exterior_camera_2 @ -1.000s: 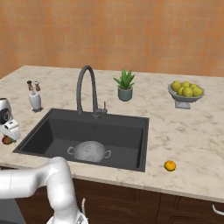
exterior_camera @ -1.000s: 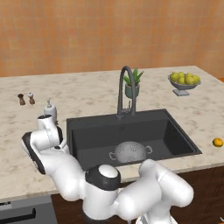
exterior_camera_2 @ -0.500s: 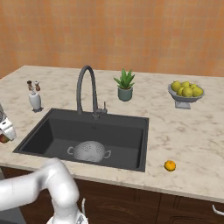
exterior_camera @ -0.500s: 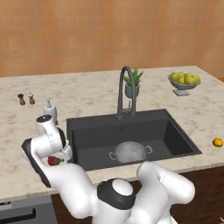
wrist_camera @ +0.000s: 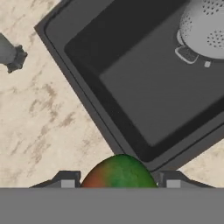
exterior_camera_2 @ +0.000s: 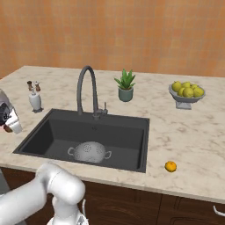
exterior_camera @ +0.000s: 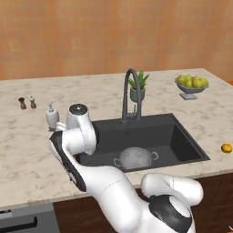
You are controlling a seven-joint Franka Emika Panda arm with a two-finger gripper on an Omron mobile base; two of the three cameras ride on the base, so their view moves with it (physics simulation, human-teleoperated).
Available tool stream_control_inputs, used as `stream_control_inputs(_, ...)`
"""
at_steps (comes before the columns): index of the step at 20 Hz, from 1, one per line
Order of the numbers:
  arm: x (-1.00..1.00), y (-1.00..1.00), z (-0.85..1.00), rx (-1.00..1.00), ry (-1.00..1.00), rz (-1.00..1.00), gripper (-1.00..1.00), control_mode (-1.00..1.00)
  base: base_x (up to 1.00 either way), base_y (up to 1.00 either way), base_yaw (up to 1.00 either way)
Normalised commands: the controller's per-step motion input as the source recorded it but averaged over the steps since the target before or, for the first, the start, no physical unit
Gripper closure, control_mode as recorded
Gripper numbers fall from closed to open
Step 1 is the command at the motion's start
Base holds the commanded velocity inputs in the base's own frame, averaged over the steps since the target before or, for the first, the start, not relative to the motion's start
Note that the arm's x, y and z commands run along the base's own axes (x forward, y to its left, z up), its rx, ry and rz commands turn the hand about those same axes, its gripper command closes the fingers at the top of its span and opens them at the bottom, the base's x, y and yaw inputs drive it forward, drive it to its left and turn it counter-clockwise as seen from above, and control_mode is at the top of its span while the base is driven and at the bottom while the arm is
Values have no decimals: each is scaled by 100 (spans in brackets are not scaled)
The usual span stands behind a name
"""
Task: Put the colander in the sink, put the tangerine, mango in the colander, and turn on the sink faucet and pour water over the colander.
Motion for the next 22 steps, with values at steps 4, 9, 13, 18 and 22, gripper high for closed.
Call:
stream_control_inputs(4,-21,-100,100,21,5,-5,100,-100,0,0,0)
stream_control_inputs(9,-22,-100,97,10,20,-12,100,-100,0,0,0)
stream_control_inputs(13,-17,-100,81,13,3,-12,100,-100,0,0,0)
stream_control_inputs(18,-18,-100,81,14,1,-8,100,-100,0,0,0)
stream_control_inputs(22,-3,-100,29,15,15,-1,100,-100,0,0,0)
